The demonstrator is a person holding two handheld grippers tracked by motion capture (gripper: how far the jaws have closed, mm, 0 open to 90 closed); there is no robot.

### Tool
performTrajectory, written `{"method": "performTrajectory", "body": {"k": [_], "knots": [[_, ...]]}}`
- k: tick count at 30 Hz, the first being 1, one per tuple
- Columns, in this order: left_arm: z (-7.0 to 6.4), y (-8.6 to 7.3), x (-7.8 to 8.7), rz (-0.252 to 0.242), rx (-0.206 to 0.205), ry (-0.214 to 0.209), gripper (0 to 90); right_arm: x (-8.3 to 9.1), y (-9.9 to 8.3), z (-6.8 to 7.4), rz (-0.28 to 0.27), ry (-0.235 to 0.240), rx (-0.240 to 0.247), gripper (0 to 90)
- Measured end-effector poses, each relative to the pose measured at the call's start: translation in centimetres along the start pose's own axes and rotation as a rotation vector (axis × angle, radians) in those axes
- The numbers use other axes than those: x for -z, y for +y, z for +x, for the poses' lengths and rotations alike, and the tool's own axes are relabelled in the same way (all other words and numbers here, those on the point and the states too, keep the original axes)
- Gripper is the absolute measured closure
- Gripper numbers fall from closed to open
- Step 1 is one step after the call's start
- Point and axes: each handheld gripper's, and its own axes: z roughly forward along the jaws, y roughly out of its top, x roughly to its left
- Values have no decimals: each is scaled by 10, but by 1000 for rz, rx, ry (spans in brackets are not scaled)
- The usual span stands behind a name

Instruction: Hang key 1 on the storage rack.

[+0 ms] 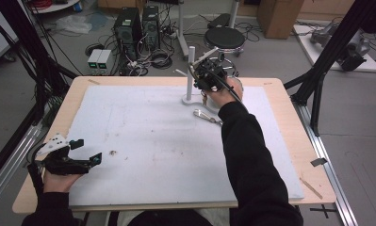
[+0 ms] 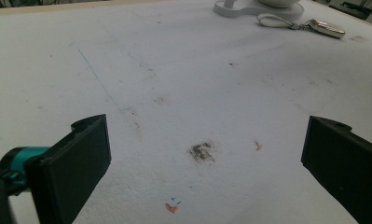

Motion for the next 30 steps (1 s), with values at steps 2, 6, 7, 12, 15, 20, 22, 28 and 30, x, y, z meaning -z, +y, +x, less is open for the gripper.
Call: {"method": "performTrajectory", "body": {"k": [2, 6, 7, 12, 15, 20, 22, 28, 30], "knots": [[0, 0, 0, 0, 0, 0, 18, -5, 0, 2, 3, -4, -5, 723], [0, 0, 0, -1, -2, 0, 18, -21, -1, 8, 18, -15, -22, 712], [0, 0, 0, -1, -5, -1, 18, -21, -1, 8, 18, -15, -22, 712], [1, -1, 3, -8, 4, 4, 18, -27, 1, 13, 29, -28, -49, 615], [1, -2, 4, -8, 1, 6, 18, -23, -1, 11, 19, -22, -54, 528], [0, -1, 4, -9, 7, 4, 18, -15, -3, 8, -6, 24, -70, 376], [0, -1, 3, -8, 6, 7, 18, -9, -5, 6, -10, 46, -81, 248], [0, -1, 3, -5, 6, 7, 18, -1, -10, 0, -4, 57, -142, 7], [-1, -1, 3, -4, 5, 8, 18, 3, -12, -2, 2, 75, -137, 7]]}}
